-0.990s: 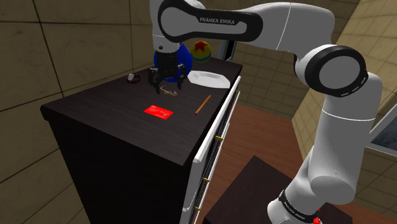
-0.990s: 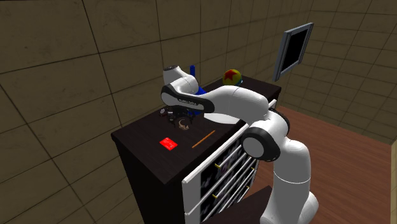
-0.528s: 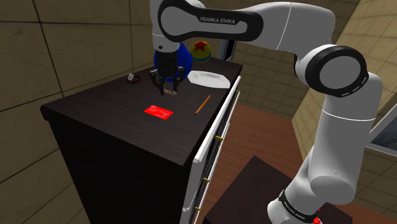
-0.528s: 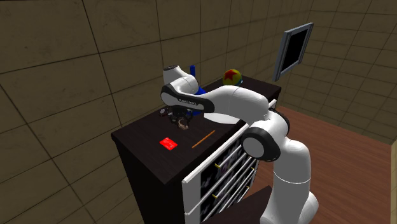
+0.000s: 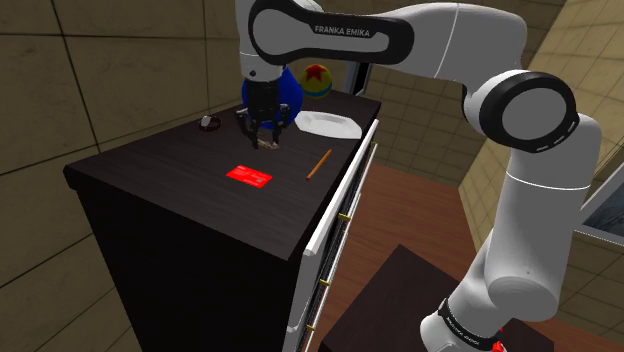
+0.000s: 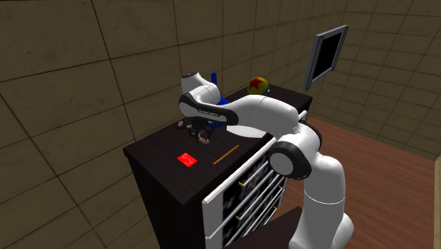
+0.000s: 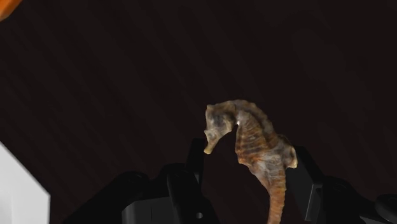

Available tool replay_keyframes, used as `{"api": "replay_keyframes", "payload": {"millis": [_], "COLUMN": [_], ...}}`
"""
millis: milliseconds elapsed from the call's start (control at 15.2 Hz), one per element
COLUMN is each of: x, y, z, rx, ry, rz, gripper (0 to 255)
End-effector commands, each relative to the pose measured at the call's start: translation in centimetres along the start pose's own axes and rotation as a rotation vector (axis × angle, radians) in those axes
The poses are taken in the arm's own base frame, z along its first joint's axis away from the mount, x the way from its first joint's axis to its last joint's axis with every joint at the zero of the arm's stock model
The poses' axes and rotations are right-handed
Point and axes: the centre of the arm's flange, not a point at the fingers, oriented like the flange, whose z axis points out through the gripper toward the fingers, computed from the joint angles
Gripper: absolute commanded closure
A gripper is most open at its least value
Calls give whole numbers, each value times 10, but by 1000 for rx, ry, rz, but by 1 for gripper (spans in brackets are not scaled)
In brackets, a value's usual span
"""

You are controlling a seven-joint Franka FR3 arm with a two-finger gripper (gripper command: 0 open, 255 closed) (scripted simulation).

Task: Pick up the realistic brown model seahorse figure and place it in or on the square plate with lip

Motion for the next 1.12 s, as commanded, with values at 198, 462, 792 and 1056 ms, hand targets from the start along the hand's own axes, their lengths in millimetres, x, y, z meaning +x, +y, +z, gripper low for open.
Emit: {"api": "replay_keyframes", "payload": {"millis": [198,462,792,1056], "x": [1,1,1,1], "y": [3,6,9,11], "z": [-22,-43,-70,-89], "rx": [-2,-2,-2,-2], "ry": [-2,-2,-2,-2], "rz": [1,1,1,1], "gripper": [255,255,255,255]}}
